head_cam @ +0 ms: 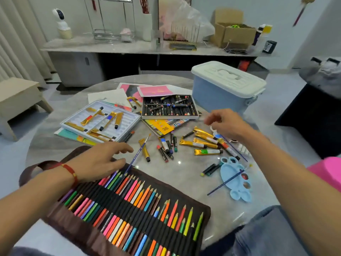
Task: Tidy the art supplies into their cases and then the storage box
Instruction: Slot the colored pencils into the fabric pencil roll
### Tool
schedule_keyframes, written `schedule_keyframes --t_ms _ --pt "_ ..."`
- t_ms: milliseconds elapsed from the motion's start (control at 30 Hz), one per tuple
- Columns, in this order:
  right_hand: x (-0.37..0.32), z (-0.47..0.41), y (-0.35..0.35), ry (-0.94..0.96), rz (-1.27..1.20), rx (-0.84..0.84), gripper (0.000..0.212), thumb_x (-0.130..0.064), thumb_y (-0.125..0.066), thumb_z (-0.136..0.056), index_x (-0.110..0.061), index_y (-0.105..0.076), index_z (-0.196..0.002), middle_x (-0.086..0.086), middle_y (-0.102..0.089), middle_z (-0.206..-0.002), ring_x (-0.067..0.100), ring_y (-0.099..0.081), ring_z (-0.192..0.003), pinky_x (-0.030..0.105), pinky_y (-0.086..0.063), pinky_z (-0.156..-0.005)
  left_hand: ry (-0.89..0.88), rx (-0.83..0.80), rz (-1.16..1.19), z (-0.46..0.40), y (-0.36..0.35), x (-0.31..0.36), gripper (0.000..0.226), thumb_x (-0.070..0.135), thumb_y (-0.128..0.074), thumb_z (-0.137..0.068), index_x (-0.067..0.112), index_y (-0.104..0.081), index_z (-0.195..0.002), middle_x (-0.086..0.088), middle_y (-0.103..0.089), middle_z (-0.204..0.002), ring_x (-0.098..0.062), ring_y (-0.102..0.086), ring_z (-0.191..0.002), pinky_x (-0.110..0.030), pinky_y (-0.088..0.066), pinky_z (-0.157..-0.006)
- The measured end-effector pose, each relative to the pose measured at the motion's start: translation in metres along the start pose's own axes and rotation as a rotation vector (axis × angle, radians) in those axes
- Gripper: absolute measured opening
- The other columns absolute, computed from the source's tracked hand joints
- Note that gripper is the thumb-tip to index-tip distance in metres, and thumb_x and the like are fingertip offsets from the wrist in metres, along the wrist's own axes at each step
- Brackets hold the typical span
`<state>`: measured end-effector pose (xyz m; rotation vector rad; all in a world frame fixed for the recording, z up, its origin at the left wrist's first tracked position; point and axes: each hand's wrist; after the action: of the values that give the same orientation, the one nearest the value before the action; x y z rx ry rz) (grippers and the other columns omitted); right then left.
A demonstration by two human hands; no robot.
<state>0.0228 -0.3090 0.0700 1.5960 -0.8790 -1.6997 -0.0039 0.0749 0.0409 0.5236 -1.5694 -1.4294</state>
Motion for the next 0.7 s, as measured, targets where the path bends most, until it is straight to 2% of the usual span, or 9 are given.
schedule_keyframes --t_ms 33,133,200,233,433,500,567,633,700 --pt "0.013 0.005 0.01 -0.014 0.015 -0.024 0.025 -0.004 -0.061 -0.09 -0.025 -0.073 -0.091 -0.005 -0.073 -0.099 0.018 -0.067 -0.097 0.031 -0.054 -0.083 -0.012 -0.015 -0.003 -0.008 -0.007 0.003 0.039 0.034 -0.054 -0.098 0.035 -0.051 -0.136 0.01 -0.055 -0.134 -0.004 -0.05 -0.117 -0.024 -0.046 -0.099" --pt "0.035 0.028 0.023 0.048 0.279 -0.303 0.011 -0.023 -0.072 -0.09 -0.034 -0.073 -0.092 -0.015 -0.07 -0.089 0.011 -0.066 -0.087 0.022 -0.051 -0.074 -0.093 -0.037 -0.021 -0.028 -0.018 0.011 0.039 0.036 -0.053 -0.097 0.037 -0.053 -0.136 0.013 -0.053 -0.138 -0.002 -0.046 -0.12 -0.026 -0.04 -0.104" --pt "0.044 0.044 0.019 0.071 0.319 -0.458 0.011 -0.03 -0.073 -0.089 -0.035 -0.074 -0.099 -0.017 -0.07 -0.088 0.003 -0.065 -0.082 0.021 -0.052 -0.075 -0.123 -0.074 -0.016 -0.042 -0.021 0.017 0.039 0.039 -0.052 -0.096 0.038 -0.053 -0.135 0.014 -0.053 -0.138 -0.003 -0.047 -0.121 -0.026 -0.038 -0.102" --pt "0.049 0.049 0.017 0.073 0.322 -0.468 0.013 -0.032 -0.073 -0.09 -0.035 -0.074 -0.102 -0.017 -0.069 -0.089 0.001 -0.063 -0.082 0.02 -0.051 -0.075 -0.115 -0.091 -0.005 -0.047 -0.022 0.018 0.038 0.038 -0.052 -0.097 0.037 -0.053 -0.135 0.014 -0.054 -0.136 -0.003 -0.048 -0.12 -0.024 -0.039 -0.099" --pt "0.112 0.062 0.034 -0.164 0.276 0.016 0.019 -0.018 -0.07 -0.087 -0.037 -0.068 -0.085 -0.012 -0.068 -0.084 0.014 -0.064 -0.082 0.028 -0.049 -0.073 -0.094 -0.096 0.041 -0.08 -0.029 0.036 0.034 0.027 -0.054 -0.098 0.033 -0.057 -0.132 0.007 -0.061 -0.121 -0.006 -0.054 -0.108 -0.019 -0.038 -0.081" --pt "0.123 0.063 0.03 -0.218 0.264 -0.004 0.019 -0.019 -0.071 -0.087 -0.037 -0.067 -0.083 -0.011 -0.069 -0.084 0.015 -0.066 -0.084 0.029 -0.052 -0.076 -0.11 -0.088 0.032 -0.084 -0.03 0.04 0.033 0.026 -0.054 -0.098 0.033 -0.059 -0.13 0.009 -0.061 -0.12 -0.004 -0.054 -0.107 -0.01 -0.036 -0.076" --pt "0.121 0.058 0.022 -0.198 0.247 -0.032 0.013 -0.02 -0.071 -0.089 -0.033 -0.071 -0.089 -0.013 -0.069 -0.087 0.011 -0.064 -0.084 0.019 -0.049 -0.073 -0.118 -0.078 0.022 -0.083 -0.029 0.04 0.033 0.026 -0.055 -0.098 0.033 -0.059 -0.13 0.012 -0.06 -0.122 0.0 -0.052 -0.106 -0.009 -0.035 -0.077" --pt "0.108 0.046 0.013 -0.137 0.236 -0.021 0.012 -0.02 -0.068 -0.091 -0.03 -0.071 -0.094 -0.014 -0.067 -0.089 0.005 -0.061 -0.083 0.012 -0.041 -0.067 -0.083 -0.062 0.027 -0.077 -0.027 0.035 0.034 0.027 -0.054 -0.098 0.034 -0.059 -0.13 0.012 -0.059 -0.125 -0.001 -0.051 -0.108 -0.017 -0.041 -0.086" --pt "0.091 0.034 0.003 -0.084 0.253 -0.005 0.011 -0.021 -0.066 -0.093 -0.031 -0.071 -0.096 -0.014 -0.065 -0.09 0.004 -0.06 -0.082 0.012 -0.039 -0.065 -0.041 0.009 0.03 -0.074 -0.024 0.029 0.032 0.028 -0.054 -0.097 0.032 -0.06 -0.128 0.01 -0.061 -0.126 -0.006 -0.053 -0.113 -0.027 -0.044 -0.096"
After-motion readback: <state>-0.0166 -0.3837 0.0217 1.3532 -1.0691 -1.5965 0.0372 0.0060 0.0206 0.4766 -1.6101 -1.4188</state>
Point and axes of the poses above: each hand's wrist, its own z-axis away from the middle knuckle, its own y-axis out of the back of the hand, x = y × z
